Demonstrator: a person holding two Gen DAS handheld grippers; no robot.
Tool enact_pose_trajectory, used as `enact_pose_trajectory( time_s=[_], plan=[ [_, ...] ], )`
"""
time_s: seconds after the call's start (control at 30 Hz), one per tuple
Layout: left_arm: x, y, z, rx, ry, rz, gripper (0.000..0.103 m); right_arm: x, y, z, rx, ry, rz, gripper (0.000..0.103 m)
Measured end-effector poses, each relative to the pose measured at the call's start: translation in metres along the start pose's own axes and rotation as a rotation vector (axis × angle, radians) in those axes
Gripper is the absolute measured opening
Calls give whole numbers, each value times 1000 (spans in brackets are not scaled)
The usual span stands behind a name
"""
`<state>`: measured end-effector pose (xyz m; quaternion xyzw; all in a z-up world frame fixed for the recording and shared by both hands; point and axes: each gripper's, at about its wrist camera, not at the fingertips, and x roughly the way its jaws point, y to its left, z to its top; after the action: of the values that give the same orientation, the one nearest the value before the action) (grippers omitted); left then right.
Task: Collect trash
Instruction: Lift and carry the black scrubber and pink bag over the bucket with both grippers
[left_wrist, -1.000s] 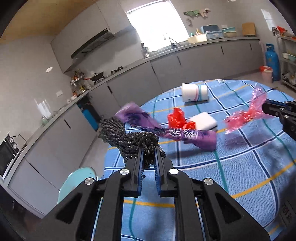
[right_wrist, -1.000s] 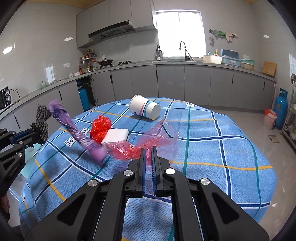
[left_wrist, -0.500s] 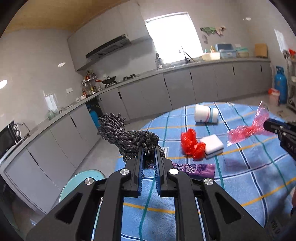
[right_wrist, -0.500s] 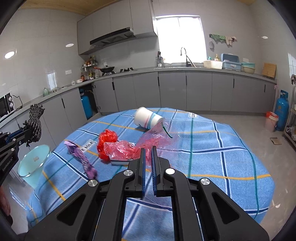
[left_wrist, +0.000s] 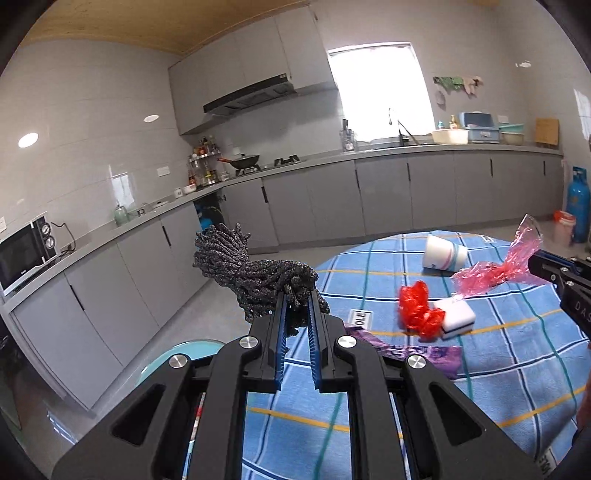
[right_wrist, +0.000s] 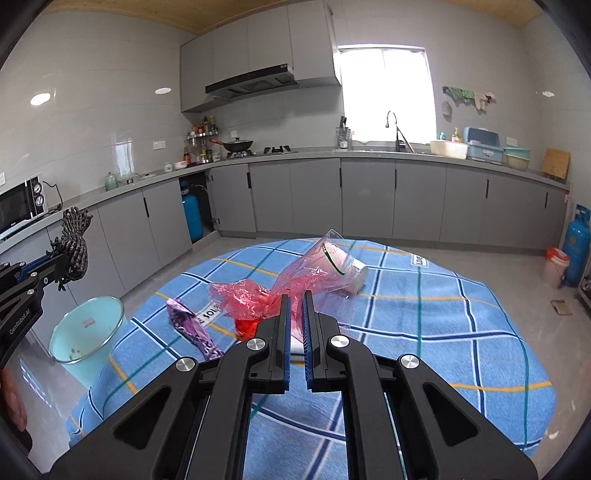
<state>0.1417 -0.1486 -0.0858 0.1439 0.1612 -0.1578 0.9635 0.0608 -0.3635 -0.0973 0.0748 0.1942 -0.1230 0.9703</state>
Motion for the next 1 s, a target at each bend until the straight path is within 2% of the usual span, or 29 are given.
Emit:
enact_pose_trajectory(
  time_s=[0.4, 1.0],
  plan=[
    [8, 37, -13, -35, 26, 41, 11, 13, 48, 14, -51, -11, 62, 7],
    [15, 100, -25, -84, 50, 172, 11, 30, 116, 29, -115, -22, 161, 7]
  ],
)
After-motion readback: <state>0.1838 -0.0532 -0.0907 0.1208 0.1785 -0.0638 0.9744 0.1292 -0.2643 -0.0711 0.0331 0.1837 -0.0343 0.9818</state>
